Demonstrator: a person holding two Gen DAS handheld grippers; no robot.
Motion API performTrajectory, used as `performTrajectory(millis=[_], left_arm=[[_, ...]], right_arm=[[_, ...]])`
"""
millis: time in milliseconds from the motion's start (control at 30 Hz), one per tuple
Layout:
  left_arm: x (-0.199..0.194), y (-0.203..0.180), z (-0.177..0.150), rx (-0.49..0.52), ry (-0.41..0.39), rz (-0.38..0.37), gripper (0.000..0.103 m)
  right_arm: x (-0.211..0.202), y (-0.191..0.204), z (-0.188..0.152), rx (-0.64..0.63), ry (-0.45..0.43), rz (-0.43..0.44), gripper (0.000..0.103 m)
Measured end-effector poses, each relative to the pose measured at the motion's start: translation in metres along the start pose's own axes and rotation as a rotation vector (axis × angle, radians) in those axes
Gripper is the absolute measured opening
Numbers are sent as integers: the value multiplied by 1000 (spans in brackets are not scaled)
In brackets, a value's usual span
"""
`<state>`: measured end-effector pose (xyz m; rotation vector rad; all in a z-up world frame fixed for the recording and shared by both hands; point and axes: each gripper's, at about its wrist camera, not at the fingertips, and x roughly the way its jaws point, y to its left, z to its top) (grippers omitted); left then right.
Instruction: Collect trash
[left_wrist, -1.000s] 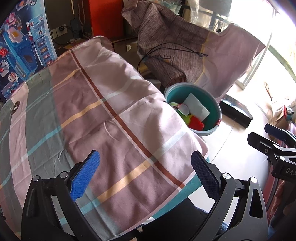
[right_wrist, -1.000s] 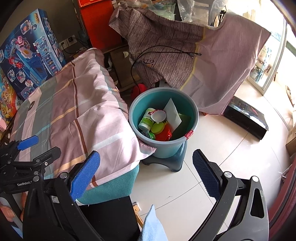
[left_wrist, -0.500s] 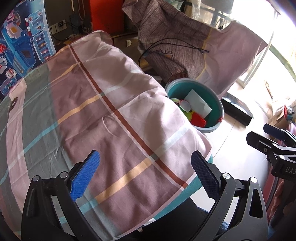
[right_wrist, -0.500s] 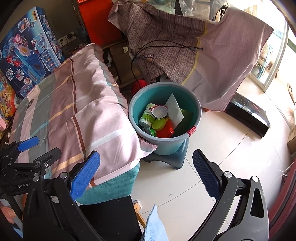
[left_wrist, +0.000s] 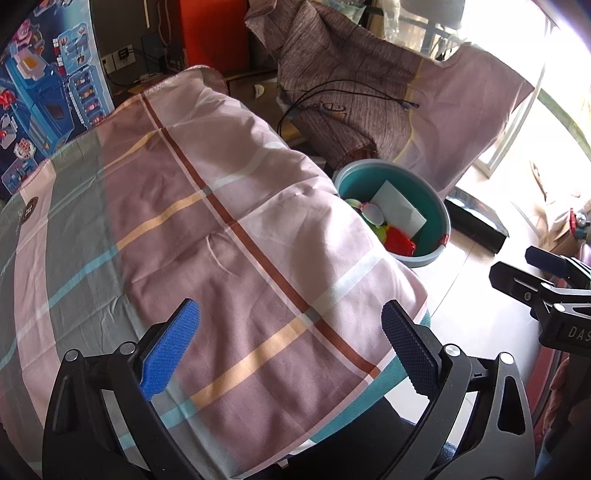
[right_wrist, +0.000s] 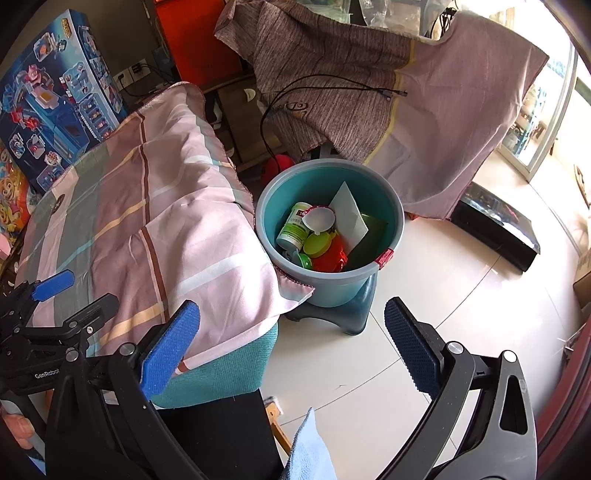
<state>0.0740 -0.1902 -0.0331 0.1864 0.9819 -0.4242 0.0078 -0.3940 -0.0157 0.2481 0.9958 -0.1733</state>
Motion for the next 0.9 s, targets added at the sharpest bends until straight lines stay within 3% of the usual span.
performTrajectory(millis=[900], left_arm=[[11, 7, -1, -10, 35, 19, 99]], right_arm=[[5, -1, 2, -6, -3, -15, 96]])
